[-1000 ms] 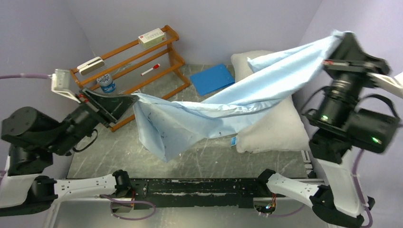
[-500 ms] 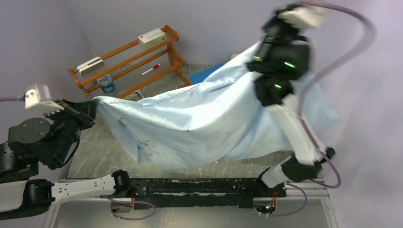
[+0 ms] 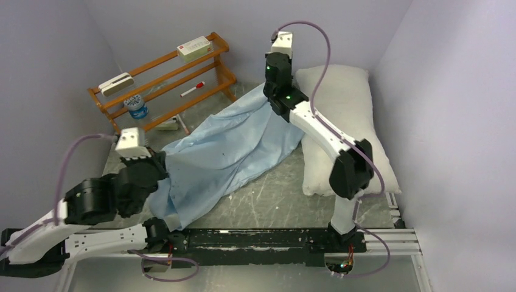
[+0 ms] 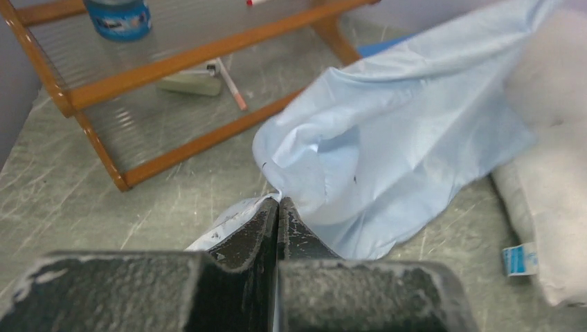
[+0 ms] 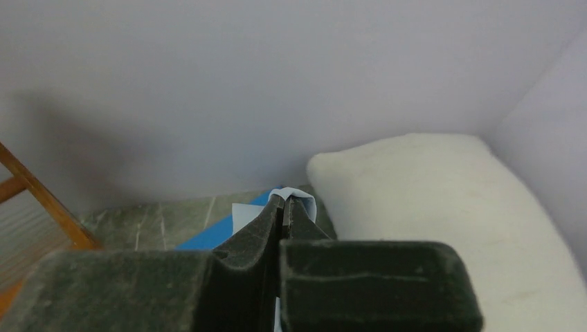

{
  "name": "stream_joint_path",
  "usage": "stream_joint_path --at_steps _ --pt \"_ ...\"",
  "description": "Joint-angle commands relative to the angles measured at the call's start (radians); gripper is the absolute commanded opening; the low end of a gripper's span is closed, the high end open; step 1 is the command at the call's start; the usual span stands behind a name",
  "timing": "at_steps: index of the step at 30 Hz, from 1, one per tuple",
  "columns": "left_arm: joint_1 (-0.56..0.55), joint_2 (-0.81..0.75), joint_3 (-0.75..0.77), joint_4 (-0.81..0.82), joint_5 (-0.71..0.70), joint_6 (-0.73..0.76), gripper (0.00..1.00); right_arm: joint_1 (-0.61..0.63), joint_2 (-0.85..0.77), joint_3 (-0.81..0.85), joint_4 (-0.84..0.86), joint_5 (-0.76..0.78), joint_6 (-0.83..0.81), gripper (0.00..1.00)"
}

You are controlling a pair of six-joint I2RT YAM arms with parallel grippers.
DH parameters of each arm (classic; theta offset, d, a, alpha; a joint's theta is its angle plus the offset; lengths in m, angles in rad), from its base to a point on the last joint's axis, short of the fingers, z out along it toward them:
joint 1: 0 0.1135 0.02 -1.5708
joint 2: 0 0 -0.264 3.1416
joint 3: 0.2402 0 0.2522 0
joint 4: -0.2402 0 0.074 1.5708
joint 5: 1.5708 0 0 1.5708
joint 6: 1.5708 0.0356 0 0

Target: Put the pillow into the pillowcase

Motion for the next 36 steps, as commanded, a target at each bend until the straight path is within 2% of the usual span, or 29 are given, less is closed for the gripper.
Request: stream_joint_path --at_steps 1,9,12,13,14,15,17,20,21,26,30,36 --pt "-0.005 0.052 -0.035 -0.035 0.020 -0.117 0.05 -0.048 0.167 0.122 -0.015 -0.173 0.115 0.00" --pt "-0.005 0.102 -0.081 -0.016 -0.052 -0.119 0.05 -0.058 0.446 0.320 0.208 -0.324 0.029 0.00" --pt "-0.005 0.121 -0.110 0.024 -0.051 -0.083 0.05 -0.058 0.532 0.392 0.166 -0.343 0.022 0.00" --pt "-0.005 0.132 -0.109 0.003 -0.053 -0.097 0.05 -0.056 0.550 0.415 0.100 -0.353 0.044 0.10" --pt "-0.005 0.147 -0.103 -0.040 -0.062 -0.143 0.05 -0.057 0.555 0.427 0.014 -0.369 0.078 0.30" --pt "-0.005 0.160 -0.092 -0.094 -0.068 -0.193 0.05 -0.058 0.548 0.417 -0.063 -0.389 0.119 0.43" --pt "-0.005 0.174 -0.080 -0.155 -0.083 -0.254 0.05 -0.059 0.495 0.336 -0.151 -0.431 0.198 0.58" --pt "-0.006 0.160 -0.092 -0.119 -0.084 -0.203 0.05 -0.058 0.383 0.220 -0.225 -0.495 0.274 0.86" --pt "-0.005 0.153 -0.094 -0.106 -0.084 -0.185 0.05 -0.059 0.352 0.201 -0.271 -0.512 0.296 0.90" --pt "-0.006 0.123 -0.102 -0.061 -0.098 -0.155 0.05 -0.055 0.217 0.108 -0.526 -0.491 0.532 0.90" --pt "-0.005 0.117 -0.122 -0.033 -0.110 -0.130 0.05 -0.037 0.049 -0.130 -0.560 -0.452 0.795 0.87" --pt "-0.005 0.140 -0.105 -0.014 -0.097 -0.110 0.05 -0.010 -0.123 -0.417 -0.595 -0.479 1.194 0.80"
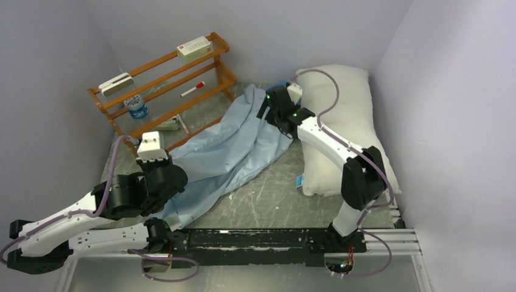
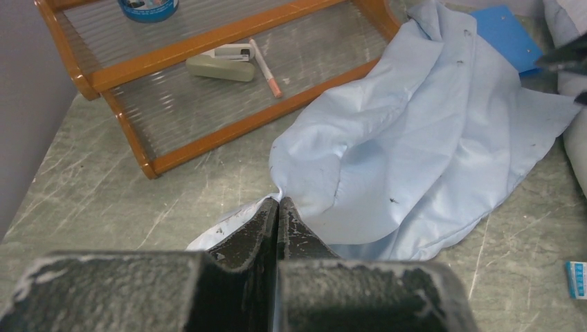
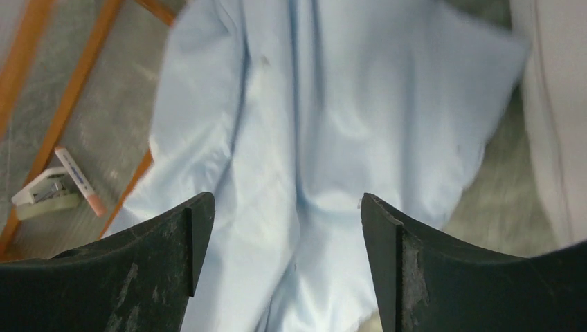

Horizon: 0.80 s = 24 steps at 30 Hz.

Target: Put the pillow into the pillowcase

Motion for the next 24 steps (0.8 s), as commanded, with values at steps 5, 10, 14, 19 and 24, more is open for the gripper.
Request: stream_joint_path --at_steps 5,10,14,19,24 --pt "-0.004 0.037 0.024 0.087 -0.031 0.078 0.05 0.085 -0.116 -0.327 -0.039 0.066 0.512 0.64" --pt "-0.004 0.069 0.038 0.103 -0.001 0.076 0.05 0.118 -0.057 -0.373 -0.006 0.036 0.551 0.57" --pt "-0.004 0.085 0.038 0.081 0.000 0.044 0.05 0.140 -0.020 -0.367 -0.024 0.072 0.585 0.57" --pt "-0.005 0.092 0.050 0.095 -0.013 0.063 0.05 0.162 0.066 -0.324 -0.169 0.159 0.702 0.54" --pt "-0.004 0.105 0.072 0.061 -0.023 0.045 0.05 0.162 0.106 -0.333 -0.085 0.178 0.631 0.43"
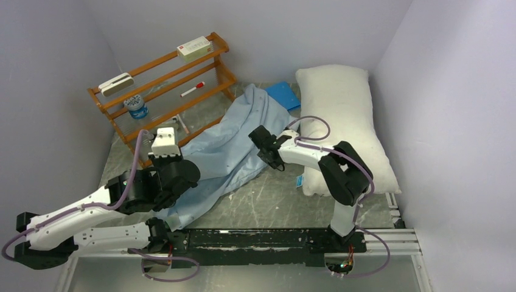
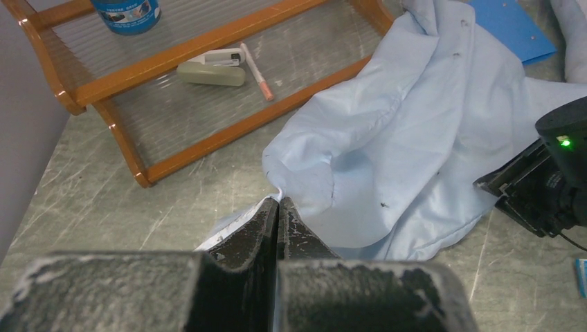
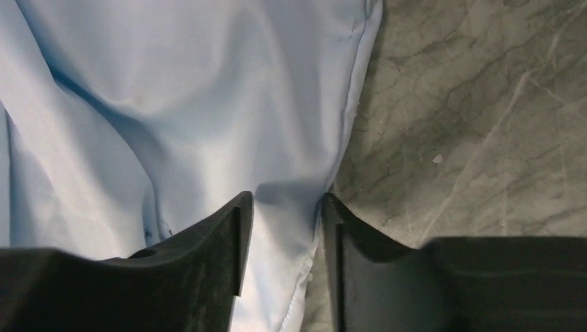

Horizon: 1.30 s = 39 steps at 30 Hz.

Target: Put the pillow into the pillowcase

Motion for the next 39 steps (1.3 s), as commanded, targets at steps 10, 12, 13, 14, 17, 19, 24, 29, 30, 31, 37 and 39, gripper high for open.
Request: stream_joint_path --at_steps 10,12,13,14,17,19,24,29,30,31,37,39 --pt "-0.002 0.054 0.105 -0.017 -0.033 0.026 0.05 -0.133 0.037 0.240 -0.226 0.379 -0.261 0.00" --pt "-0.001 0.080 0.116 -0.093 -0.020 -0.075 0.05 -0.190 0.001 0.215 -0.115 0.354 -0.372 0.00" --pt "0.000 0.083 0.093 -0.097 0.003 -0.104 0.05 -0.217 -0.012 0.200 -0.039 0.334 -0.421 0.00" --pt "0.000 0.079 0.052 -0.055 0.034 -0.094 0.05 -0.242 -0.016 0.183 0.046 0.309 -0.484 0.00" --pt "0.031 0.077 -0.090 0.097 0.159 -0.051 0.05 -0.302 0.024 0.217 0.202 0.202 -0.668 0.00" --pt "0.108 0.113 -0.144 0.149 0.280 -0.032 0.05 -0.325 0.086 0.298 0.199 0.155 -0.751 0.00" --pt "0.386 0.155 -0.208 0.194 0.522 0.039 0.05 -0.335 0.110 0.493 0.070 0.041 -0.948 0.10" --pt "0.407 0.086 -0.191 0.228 0.485 0.051 0.05 -0.362 0.019 0.559 0.030 -0.040 -1.062 0.62" --pt "0.407 0.084 -0.185 0.235 0.487 0.068 0.05 -0.373 0.003 0.553 0.041 -0.052 -1.077 0.70" --pt "0.407 0.085 -0.177 0.238 0.491 0.085 0.05 -0.386 -0.011 0.551 0.050 -0.065 -1.090 0.80" --pt "0.407 0.076 -0.143 0.240 0.510 0.138 0.43 -0.474 0.005 0.637 0.006 -0.079 -1.122 0.90" --pt "0.407 0.066 -0.118 0.273 0.546 0.196 0.58 -0.502 0.043 0.688 -0.028 -0.049 -1.128 0.93"
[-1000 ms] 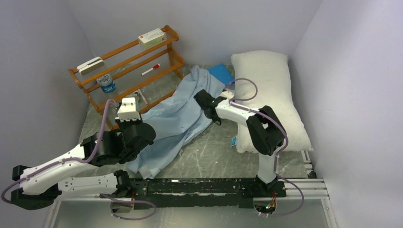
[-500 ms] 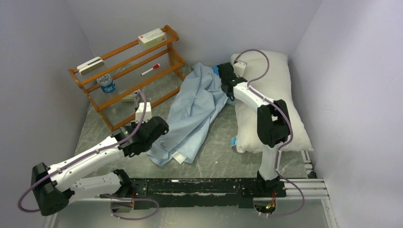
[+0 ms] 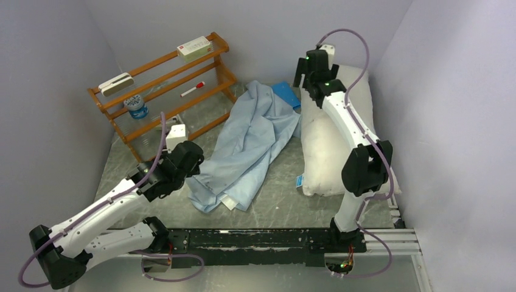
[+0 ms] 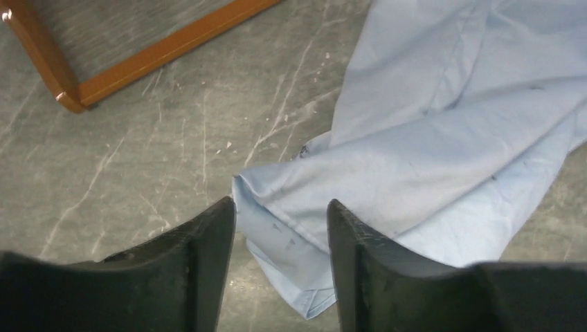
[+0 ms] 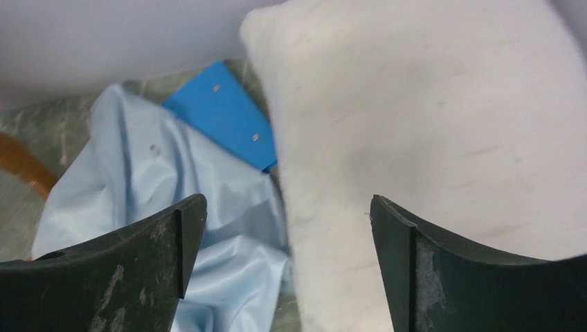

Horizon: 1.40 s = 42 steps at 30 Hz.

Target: Put the pillow into the pillowcase

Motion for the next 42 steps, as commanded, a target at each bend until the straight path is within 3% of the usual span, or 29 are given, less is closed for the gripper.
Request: stream_joint_path --at_steps 1,4,5,9,15,21,25,28,31,35,37,38,42 --pt "0.006 -0.024 0.076 0.083 0.081 0.133 0.65 -0.062 0.067 0.100 -0.078 0.038 -0.058 0.94" --pt "0.005 -0.026 0.120 0.126 0.125 0.222 0.96 -0.071 0.108 0.159 -0.080 0.119 -0.069 0.97" --pt "0.005 -0.030 0.123 0.158 0.143 0.263 0.97 -0.077 0.130 0.196 -0.096 0.124 -0.065 0.97" --pt "0.006 -0.040 0.093 0.289 0.216 0.450 0.97 -0.097 0.196 0.287 -0.088 0.109 -0.097 0.99" --pt "0.006 -0.039 0.008 0.381 0.341 0.586 0.94 -0.139 0.324 0.424 -0.126 0.074 -0.142 1.00" --pt "0.004 -0.076 -0.070 0.440 0.493 0.629 0.94 -0.156 0.439 0.470 -0.120 0.052 -0.195 1.00" --pt "0.004 -0.079 -0.074 0.442 0.465 0.635 0.93 -0.172 0.522 0.509 -0.155 0.068 -0.196 1.00" --pt "0.004 -0.074 -0.070 0.432 0.442 0.629 0.93 -0.196 0.559 0.498 -0.193 -0.012 -0.193 0.98" --pt "0.004 -0.079 -0.061 0.427 0.427 0.627 0.94 -0.208 0.584 0.488 -0.220 -0.034 -0.202 0.82" --pt "0.004 -0.127 -0.084 0.459 0.456 0.640 0.93 -0.207 0.562 0.466 -0.216 0.008 -0.247 0.27" --pt "0.004 -0.146 -0.098 0.476 0.465 0.640 0.92 -0.202 0.524 0.444 -0.202 0.005 -0.282 0.06" --pt "0.004 -0.152 -0.105 0.487 0.464 0.641 0.91 -0.196 0.499 0.433 -0.194 0.007 -0.301 0.00" --pt "0.004 -0.138 -0.119 0.520 0.491 0.683 0.87 -0.148 0.374 0.362 -0.155 0.058 -0.352 0.00"
